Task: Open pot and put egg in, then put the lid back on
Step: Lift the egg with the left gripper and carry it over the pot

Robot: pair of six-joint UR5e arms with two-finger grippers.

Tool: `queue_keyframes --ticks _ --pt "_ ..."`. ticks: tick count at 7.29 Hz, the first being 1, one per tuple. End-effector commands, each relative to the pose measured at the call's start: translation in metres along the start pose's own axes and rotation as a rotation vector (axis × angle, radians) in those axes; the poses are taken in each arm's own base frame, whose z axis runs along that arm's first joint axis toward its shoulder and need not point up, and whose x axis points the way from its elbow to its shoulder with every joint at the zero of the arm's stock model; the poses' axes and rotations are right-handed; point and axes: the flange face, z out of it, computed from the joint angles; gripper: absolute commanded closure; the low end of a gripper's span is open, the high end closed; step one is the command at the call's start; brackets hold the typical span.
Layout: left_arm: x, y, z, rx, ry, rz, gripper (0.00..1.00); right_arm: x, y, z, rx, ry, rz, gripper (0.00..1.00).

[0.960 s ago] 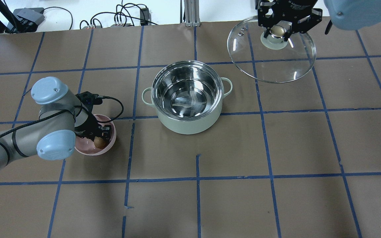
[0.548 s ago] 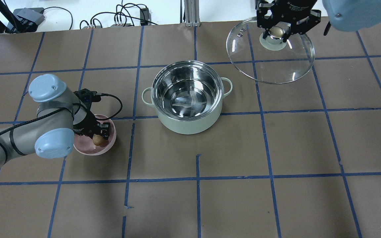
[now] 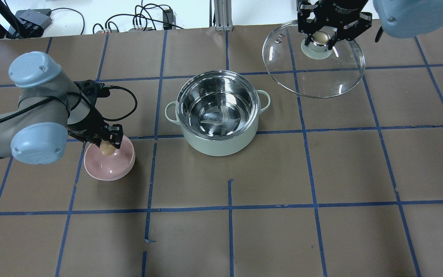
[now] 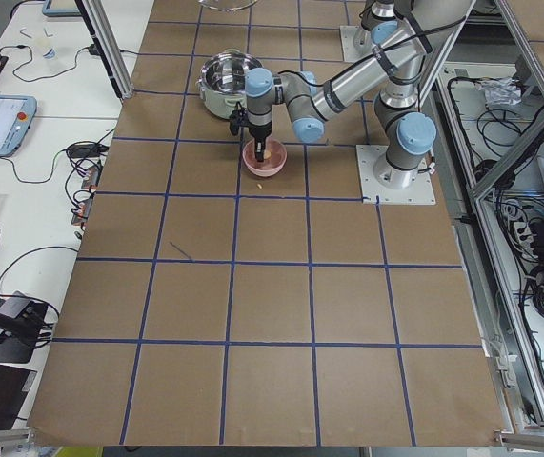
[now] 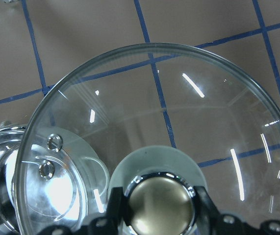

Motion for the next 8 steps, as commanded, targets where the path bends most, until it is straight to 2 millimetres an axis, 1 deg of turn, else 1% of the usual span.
queue_keyframes --ticks 1,2,3,4,5,6,7,8 --pt "0.027 0.000 -0.043 0.010 -0.004 0.016 0.92 0.000 0.001 0.000 -0.001 0.000 0.003 0.45" --pt "0.035 -0.006 -0.049 0.021 -0.002 -0.019 0.92 0.000 0.003 -0.001 0.002 -0.001 0.003 0.45" --pt "0.053 -0.015 -0.055 0.037 0.002 -0.064 0.92 0.000 0.003 -0.001 0.000 0.000 0.001 0.45" --pt "0.086 -0.026 -0.059 0.054 0.004 -0.092 0.92 0.000 0.003 -0.001 0.000 0.000 0.003 0.45" --pt "0.134 -0.048 -0.057 0.076 0.000 -0.080 0.92 0.000 0.003 -0.002 0.002 -0.001 0.004 0.45" --pt "0.174 -0.072 -0.061 0.109 0.001 -0.066 0.92 0.002 0.003 -0.001 -0.003 0.006 0.007 0.45" --pt "0.207 -0.095 -0.052 0.109 0.011 -0.053 0.92 0.000 0.004 -0.001 -0.005 0.004 0.004 0.45" --pt "0.234 -0.113 -0.035 0.120 0.018 -0.030 0.94 0.001 0.003 -0.001 -0.005 0.003 0.006 0.45"
